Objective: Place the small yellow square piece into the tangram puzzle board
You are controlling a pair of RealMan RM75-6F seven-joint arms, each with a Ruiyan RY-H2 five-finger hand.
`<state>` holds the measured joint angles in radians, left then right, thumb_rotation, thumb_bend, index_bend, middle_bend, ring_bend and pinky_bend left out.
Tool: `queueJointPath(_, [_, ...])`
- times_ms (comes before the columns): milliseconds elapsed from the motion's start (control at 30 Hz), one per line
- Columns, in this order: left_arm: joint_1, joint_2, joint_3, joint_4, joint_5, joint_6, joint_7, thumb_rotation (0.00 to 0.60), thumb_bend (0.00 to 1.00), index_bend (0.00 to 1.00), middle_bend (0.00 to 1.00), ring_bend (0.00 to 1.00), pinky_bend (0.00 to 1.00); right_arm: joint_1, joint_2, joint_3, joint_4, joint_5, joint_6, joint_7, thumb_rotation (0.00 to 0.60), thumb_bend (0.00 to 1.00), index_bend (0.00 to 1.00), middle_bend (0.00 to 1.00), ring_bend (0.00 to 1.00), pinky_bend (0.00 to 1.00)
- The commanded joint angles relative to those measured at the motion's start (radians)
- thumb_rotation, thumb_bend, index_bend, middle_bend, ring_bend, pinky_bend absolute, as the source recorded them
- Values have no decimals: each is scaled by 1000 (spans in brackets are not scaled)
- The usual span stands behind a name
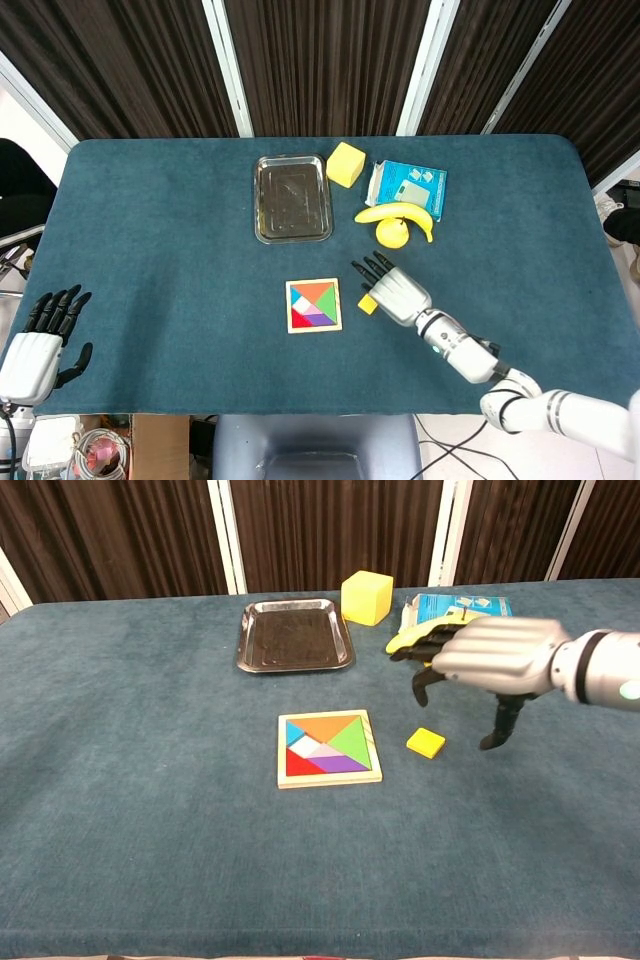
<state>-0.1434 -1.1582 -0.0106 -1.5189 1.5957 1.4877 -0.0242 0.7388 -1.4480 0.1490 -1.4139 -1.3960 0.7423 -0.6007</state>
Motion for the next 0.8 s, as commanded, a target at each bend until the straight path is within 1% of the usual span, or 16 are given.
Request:
queueJointPath(33, [0, 0, 0, 1, -1, 0, -2, 600, 450, 0, 0, 0, 64, 21, -39, -10, 32, 17, -7, -5, 600, 234, 480, 0, 0, 0])
queueJointPath(233, [0, 2, 1, -1, -3, -3, -3, 600, 450, 0, 0, 0, 64, 46, -84, -22, 75, 30, -4, -16, 600, 295, 509, 0, 0, 0])
queueJointPath(433, [0, 6, -3, 2, -10, -1, -16, 600, 451, 0, 0, 0, 64, 68, -107, -27, 107, 60, -11, -27, 600, 364, 539, 0, 0, 0])
queueJointPath(800, [-3, 7, -6, 0, -18, -11, -14, 600, 451, 0, 0, 0, 64, 93, -131, -48, 148, 95, -16, -40, 600, 368, 540, 0, 0, 0])
